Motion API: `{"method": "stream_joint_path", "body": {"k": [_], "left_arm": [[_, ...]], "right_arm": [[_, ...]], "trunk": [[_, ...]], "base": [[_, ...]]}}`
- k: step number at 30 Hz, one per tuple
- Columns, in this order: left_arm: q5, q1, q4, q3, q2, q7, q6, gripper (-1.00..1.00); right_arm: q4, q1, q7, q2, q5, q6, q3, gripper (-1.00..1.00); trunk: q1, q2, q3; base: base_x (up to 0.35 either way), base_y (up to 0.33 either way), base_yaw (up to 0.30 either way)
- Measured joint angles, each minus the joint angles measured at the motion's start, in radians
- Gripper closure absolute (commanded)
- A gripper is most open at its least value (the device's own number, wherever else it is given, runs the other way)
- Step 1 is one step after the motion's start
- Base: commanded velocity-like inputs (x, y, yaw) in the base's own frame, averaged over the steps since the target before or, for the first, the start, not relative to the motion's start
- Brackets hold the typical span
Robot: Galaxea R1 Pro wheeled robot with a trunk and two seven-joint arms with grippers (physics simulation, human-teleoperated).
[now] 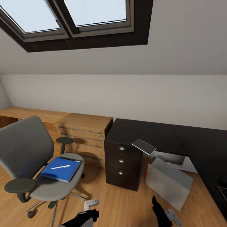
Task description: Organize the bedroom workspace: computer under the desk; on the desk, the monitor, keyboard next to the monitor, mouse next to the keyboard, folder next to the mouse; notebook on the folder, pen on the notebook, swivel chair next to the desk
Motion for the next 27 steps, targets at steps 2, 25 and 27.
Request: {"method": "stream_joint_path", "body": {"k": [2,25,27], "left_arm": [[0.000,0.009,0.021,0.001,0.000,-0.028,-0.002,-1.00],[-0.004,0.026,0.074,0.002,-0.001,-0.084,-0.007,-1.00],[-0.004,0.026,0.074,0.002,-0.001,-0.084,-0.007,-1.00]], "right_arm": [[0.005,0.000,-0.001,0.000,0.018,0.007,0.007,-1.00],[0.071,0.000,-0.222,0.003,0.085,-0.013,0.037,-1.00],[0.072,0.000,-0.225,0.004,0.089,-0.017,0.044,-1.00]], "trunk": [[-0.008,0.014,0.006],[-0.096,0.175,0.078],[-0.104,0.189,0.085]], "base": [[0.000,0.000,0.000],[0.000,0.000,0.000],[0.000,0.000,0.000]]}}
